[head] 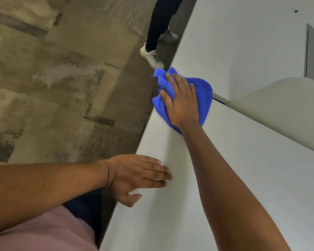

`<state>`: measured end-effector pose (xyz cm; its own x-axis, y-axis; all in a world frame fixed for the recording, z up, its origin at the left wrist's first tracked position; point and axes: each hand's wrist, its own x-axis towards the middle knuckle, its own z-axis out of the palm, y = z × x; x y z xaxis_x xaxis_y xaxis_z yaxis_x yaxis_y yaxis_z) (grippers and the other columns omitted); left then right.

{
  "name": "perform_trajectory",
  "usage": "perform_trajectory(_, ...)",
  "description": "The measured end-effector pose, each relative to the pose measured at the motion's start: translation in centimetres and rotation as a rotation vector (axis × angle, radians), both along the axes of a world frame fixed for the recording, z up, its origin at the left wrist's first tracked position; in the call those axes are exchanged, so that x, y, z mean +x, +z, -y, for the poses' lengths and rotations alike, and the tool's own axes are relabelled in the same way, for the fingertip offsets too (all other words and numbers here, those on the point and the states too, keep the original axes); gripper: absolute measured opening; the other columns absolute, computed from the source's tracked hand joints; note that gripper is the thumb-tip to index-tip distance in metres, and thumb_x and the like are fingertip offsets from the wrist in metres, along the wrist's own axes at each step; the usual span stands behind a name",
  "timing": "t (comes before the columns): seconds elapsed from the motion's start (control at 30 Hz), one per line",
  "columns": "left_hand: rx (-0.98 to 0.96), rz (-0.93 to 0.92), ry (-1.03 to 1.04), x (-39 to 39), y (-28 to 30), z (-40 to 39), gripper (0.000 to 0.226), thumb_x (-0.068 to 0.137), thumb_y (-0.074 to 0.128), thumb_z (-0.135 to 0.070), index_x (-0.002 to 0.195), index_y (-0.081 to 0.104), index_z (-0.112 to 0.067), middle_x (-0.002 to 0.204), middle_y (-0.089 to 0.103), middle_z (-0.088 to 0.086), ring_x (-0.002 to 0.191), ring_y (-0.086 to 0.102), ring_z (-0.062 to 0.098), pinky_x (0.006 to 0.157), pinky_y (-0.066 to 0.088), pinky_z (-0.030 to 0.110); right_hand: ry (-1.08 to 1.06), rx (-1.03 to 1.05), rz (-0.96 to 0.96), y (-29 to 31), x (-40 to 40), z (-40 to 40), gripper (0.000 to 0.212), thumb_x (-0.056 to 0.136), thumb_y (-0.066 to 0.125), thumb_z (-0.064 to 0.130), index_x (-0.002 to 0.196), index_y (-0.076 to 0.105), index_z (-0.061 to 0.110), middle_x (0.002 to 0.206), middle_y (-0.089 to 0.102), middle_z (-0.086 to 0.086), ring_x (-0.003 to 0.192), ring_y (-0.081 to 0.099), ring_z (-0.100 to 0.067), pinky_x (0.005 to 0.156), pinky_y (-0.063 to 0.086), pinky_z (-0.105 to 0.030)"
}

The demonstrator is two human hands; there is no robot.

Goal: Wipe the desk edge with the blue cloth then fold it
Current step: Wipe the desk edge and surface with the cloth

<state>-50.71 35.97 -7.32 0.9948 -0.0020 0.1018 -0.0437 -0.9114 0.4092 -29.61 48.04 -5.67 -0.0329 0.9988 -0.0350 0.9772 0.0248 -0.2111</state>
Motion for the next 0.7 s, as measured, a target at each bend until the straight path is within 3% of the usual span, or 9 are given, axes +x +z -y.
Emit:
perform_trajectory(0.1,0.006,0.001,0.002,0.2,0.2,0.0,0.074,0.081,0.06,-0.035,0.147,0.062,0.0,0.161,0.049,0.02,0.153,0.041,0.032,0.127,0.029,0.047,0.023,0.0,-0.037,0.0,-1.4,-1.4,0.056,0.11,0.039,0.05,0.16,0.042,0.027,0.168,0.041,0.0,0.155,0.039,-0.023,0.133,0.019,-0.045)
perform_trajectory(0.27,-0.003,0.02,0.024,0.1,0.4,0.3,0.077,0.079,0.07,-0.032,0.149,0.059,0.001,0.162,0.047,0.02,0.155,0.04,0.032,0.126,0.029,0.047,0.142,-0.043,-0.033,0.1,-3.3,2.6,0.062,0.11,0.033,0.052,0.164,0.036,0.023,0.173,0.034,0.001,0.165,0.019,-0.023,0.135,0.01,-0.047)
perform_trajectory(0.37,-0.041,0.031,0.037,-0.1,0.2,0.1,0.08,0.078,0.072,-0.03,0.15,0.057,0.001,0.163,0.045,0.021,0.155,0.038,0.032,0.127,0.029,0.048,0.341,-0.049,0.002,-0.3,-4.0,6.3,0.063,0.108,0.031,0.054,0.161,0.043,0.022,0.169,0.043,0.002,0.164,0.023,-0.021,0.135,0.012,-0.048)
perform_trajectory(0.5,-0.015,0.013,0.038,-0.2,-0.1,0.3,0.079,0.081,0.063,-0.033,0.153,0.055,-0.002,0.166,0.042,0.017,0.157,0.036,0.028,0.127,0.03,0.048,0.504,-0.065,-0.047,0.2,-2.1,4.9,0.054,0.107,0.047,0.052,0.15,0.057,0.021,0.157,0.057,0.001,0.156,0.039,-0.022,0.134,0.013,-0.048)
perform_trajectory(0.7,0.013,-0.001,0.038,-0.2,0.1,0.4,0.08,0.08,0.066,-0.032,0.153,0.055,-0.003,0.167,0.041,0.016,0.158,0.034,0.027,0.127,0.029,0.047,0.322,-0.009,-0.094,0.4,0.0,-0.6,0.052,0.104,0.055,0.05,0.144,0.061,0.017,0.155,0.058,-0.002,0.155,0.04,-0.024,0.13,0.022,-0.052)
